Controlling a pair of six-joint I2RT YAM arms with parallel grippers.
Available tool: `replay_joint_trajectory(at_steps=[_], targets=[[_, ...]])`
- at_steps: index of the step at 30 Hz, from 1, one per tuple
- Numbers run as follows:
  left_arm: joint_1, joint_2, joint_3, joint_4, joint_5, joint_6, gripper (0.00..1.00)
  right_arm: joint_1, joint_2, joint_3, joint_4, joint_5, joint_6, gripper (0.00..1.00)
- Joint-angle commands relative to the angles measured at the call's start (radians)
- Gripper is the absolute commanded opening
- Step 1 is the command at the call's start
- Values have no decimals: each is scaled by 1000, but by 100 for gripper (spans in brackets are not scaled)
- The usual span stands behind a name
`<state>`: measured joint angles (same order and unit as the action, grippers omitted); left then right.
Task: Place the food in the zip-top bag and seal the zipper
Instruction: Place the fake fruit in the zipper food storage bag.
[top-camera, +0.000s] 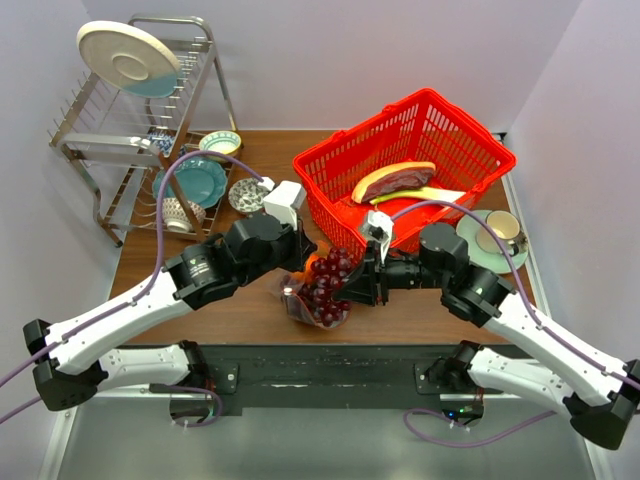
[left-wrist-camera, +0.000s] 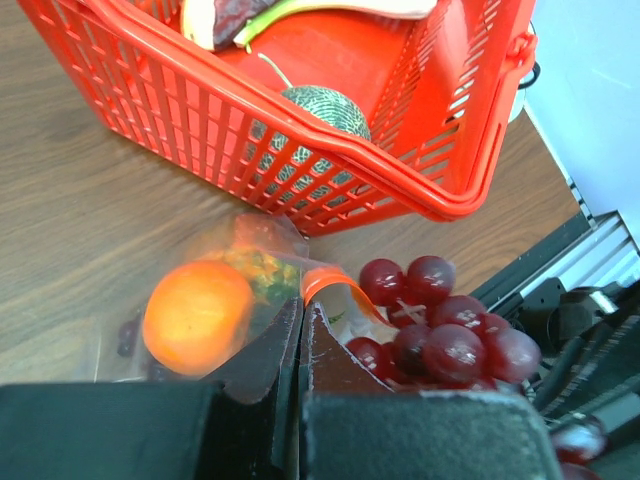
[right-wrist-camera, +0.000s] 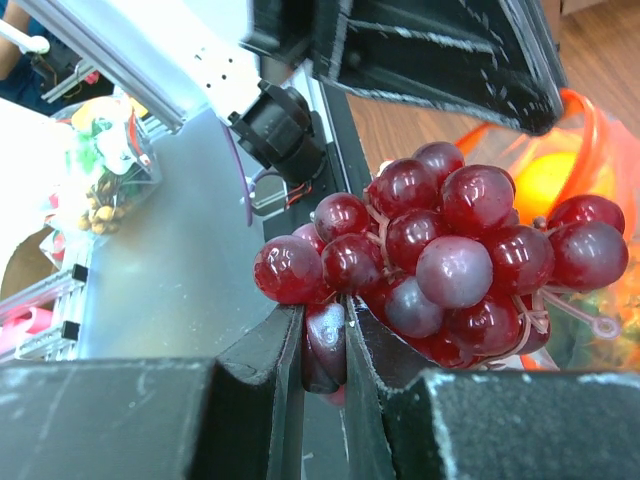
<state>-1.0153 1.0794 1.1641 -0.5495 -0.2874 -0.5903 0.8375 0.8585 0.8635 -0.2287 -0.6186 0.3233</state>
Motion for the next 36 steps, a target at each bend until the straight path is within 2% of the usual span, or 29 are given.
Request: replay_joint_trajectory(at_steps=[1, 10, 15, 18, 20, 25, 26, 29, 30, 31, 34, 36], targets=[[6, -9, 31, 40, 28, 1, 0, 6, -41, 52, 19, 3, -38, 3], [7, -19, 43, 40, 27, 7, 0, 8, -7, 16, 40, -73, -35, 3], [7, -24, 60, 39, 33, 9, 0, 6, 72, 5, 12, -55, -35, 1], [7, -29, 71, 40, 44, 7, 0, 8, 149, 19, -44, 38, -36, 0], [7, -33, 69, 42, 57, 6, 0, 8, 186, 34, -84, 130, -30, 2], [7, -33, 25, 77, 96, -12, 0, 8, 283, 63, -57, 255, 25, 6], [7, -30, 14, 88, 109, -14, 0, 8, 295, 81, -58, 281, 45, 8], [7, -27, 6, 97, 122, -22, 0, 8, 321, 110, -73, 359, 68, 29], [7, -27, 8, 95, 122, -20, 0, 8, 321, 112, -73, 370, 71, 47], [7, -33, 8, 86, 107, -20, 0, 8, 309, 109, -70, 372, 71, 54], [7, -52, 9, 60, 64, -13, 0, 8, 268, 101, -73, 376, 74, 69], [9, -61, 9, 49, 44, -6, 0, 8, 214, 104, -95, 376, 68, 70]])
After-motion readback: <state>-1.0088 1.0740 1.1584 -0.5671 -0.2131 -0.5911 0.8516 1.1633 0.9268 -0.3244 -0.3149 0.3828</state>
